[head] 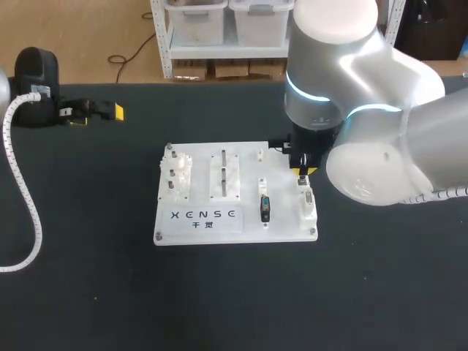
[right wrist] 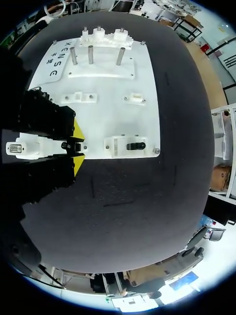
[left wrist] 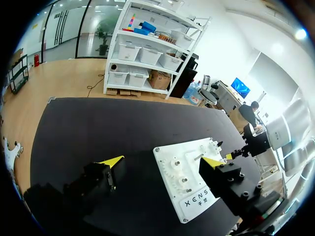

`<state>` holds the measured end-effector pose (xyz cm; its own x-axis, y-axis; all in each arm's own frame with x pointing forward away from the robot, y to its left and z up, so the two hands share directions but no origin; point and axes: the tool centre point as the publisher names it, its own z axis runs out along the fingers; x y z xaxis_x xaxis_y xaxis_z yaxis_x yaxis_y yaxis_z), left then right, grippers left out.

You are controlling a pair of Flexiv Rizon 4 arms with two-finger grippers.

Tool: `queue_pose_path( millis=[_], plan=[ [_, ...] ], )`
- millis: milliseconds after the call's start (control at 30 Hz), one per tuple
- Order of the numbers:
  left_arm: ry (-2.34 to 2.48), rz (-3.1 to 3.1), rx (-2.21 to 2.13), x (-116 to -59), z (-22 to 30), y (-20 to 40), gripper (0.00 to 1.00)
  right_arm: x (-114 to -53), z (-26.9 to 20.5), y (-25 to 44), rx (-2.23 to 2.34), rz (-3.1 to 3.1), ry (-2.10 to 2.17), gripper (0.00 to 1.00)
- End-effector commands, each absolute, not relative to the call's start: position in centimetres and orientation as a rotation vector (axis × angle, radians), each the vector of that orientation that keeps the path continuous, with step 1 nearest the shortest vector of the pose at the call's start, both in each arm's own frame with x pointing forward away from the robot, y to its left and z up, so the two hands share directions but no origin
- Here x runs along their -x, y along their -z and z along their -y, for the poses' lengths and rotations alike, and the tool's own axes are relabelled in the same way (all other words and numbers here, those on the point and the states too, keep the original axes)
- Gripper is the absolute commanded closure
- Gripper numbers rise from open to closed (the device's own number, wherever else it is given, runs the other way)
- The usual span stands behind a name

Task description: Insert the USB connector, Ethernet cable, and multi-pin plug into their matching sockets one by one.

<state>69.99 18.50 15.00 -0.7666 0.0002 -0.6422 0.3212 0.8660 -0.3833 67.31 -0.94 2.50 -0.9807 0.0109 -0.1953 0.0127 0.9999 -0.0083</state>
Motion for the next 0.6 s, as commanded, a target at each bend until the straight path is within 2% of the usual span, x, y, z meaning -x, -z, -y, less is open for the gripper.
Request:
queue_pose_path(
  millis=[33,600],
  plan=[
    [0.636,-2.374,-0.231,-70.0,-18.5,-15.0,0.00,-66.8,1.1,-2.1,-0.021,-2.943,0.019,1.00],
    [0.636,-2.374,-0.231,-70.0,-18.5,-15.0,0.00,-67.5,1.4,-0.2,-0.056,-2.968,0.082,1.00]
  ],
)
